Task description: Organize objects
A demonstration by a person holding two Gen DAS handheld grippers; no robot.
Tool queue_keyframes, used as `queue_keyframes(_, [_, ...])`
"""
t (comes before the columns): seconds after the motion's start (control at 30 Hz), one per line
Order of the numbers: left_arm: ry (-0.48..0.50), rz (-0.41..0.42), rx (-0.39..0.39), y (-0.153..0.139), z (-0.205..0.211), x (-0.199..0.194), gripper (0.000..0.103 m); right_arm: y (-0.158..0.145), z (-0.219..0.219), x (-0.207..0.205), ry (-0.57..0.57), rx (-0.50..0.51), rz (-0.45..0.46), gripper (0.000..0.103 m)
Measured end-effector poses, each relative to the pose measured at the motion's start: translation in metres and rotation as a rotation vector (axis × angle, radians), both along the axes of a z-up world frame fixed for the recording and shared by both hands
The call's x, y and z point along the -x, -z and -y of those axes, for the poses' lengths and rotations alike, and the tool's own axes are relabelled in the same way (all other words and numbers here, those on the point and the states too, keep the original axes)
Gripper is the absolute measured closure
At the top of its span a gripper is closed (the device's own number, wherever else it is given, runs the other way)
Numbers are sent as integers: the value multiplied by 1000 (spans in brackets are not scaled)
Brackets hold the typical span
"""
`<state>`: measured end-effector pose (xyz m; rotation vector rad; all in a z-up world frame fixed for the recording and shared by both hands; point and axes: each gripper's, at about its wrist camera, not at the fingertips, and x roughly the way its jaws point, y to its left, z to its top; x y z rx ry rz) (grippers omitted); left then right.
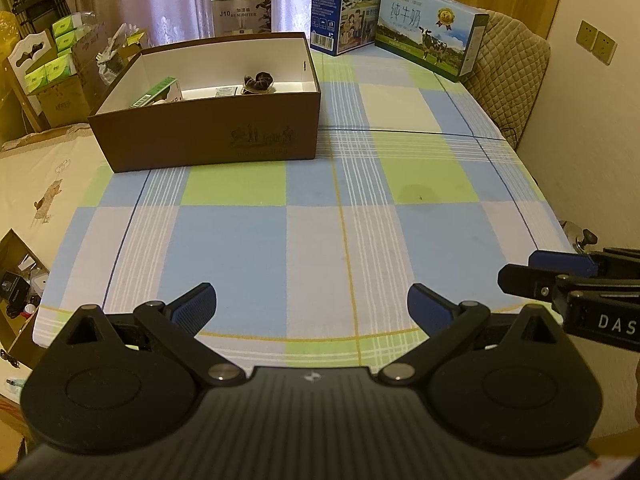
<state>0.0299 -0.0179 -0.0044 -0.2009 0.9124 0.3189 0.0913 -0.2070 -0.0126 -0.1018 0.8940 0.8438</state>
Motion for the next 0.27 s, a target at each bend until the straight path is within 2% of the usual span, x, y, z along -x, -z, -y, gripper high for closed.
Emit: queue_keyframes(0.27, [-7, -8, 3, 2, -5, -11, 2, 2, -8, -11, -7, 2, -11, 63])
